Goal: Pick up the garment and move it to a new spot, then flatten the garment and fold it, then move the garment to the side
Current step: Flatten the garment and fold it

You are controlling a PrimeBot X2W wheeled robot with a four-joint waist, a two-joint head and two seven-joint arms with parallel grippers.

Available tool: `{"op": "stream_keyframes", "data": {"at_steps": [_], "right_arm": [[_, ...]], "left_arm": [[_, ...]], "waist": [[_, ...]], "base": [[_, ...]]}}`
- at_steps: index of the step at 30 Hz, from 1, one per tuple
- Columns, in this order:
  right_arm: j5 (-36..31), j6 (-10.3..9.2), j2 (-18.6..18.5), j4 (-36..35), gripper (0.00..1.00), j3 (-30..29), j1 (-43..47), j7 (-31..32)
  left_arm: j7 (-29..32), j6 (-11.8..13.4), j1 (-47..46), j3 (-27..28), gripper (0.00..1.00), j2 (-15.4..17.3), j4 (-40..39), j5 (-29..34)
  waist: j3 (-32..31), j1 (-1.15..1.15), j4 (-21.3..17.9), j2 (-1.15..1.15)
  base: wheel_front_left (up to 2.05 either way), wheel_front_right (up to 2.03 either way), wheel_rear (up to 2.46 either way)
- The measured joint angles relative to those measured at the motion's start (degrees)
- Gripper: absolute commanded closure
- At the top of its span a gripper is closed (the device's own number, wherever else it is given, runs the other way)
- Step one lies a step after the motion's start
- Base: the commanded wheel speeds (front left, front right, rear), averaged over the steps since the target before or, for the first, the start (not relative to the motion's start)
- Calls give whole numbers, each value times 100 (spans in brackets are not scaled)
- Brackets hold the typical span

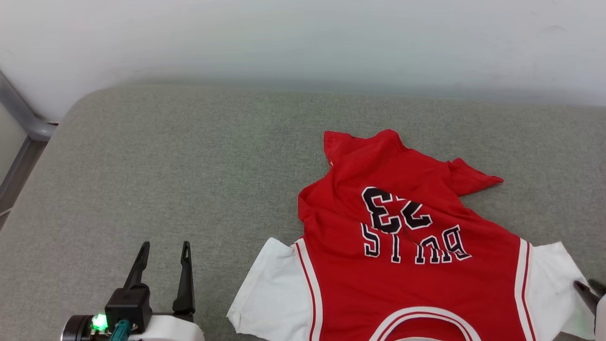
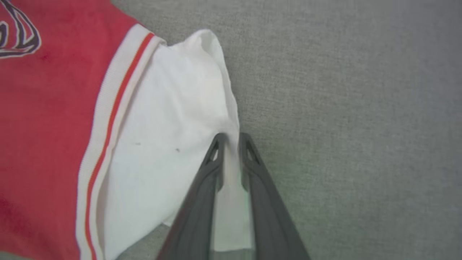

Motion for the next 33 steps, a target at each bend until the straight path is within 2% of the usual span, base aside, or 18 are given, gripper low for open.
{"op": "stream_keyframes", "data": {"at_steps": [5, 8, 12, 15, 18, 22, 27, 33], "right_arm": [[-389, 0, 93, -11, 0, -278, -38, -758], [-604, -1, 225, -154, 0, -584, -28, -1194], [-1002, -1, 461, -512, 0, -992, 113, -1535], [-1326, -1, 702, -873, 0, -1310, 339, -1603], [-1630, -1, 945, -1310, 0, -1586, 553, -1529], [-1972, -1, 1238, -1866, 0, -1868, 836, -1272], [-2228, -1, 1519, -2428, 0, -2100, 1076, -964], [-2334, -1, 1706, -2803, 0, -2193, 1157, -721]], "left_arm": [[0, -293, -98, 49, 0, 130, 89, -60], [1, -544, -269, 16, 0, 318, 157, -103], [414, -871, -601, -98, 0, 632, 142, -157], [960, -1079, -867, -261, 0, 861, 122, -355], [1761, -1189, -1067, -560, 0, 1082, 77, -678], [3025, -1228, -1312, -1104, 0, 1368, -2, -1408], [4290, -1234, -1686, -1913, 0, 1911, -120, -2379], [5341, -1235, -1923, -2493, 0, 2247, 37, -3254]], "waist": [[-121, 0, 0, 0], [-207, 0, 15, 0], [-293, 0, 24, 0], [-327, 0, -2, 0], [-338, 0, -47, 0], [-318, 0, -97, 0], [-248, 0, -162, 0], [-138, 0, -258, 0]], "base": [[0, 0, 0], [0, 0, 0], [0, 0, 0], [0, 0, 0], [0, 0, 0], [0, 0, 0], [0, 0, 0], [0, 0, 0]]}}
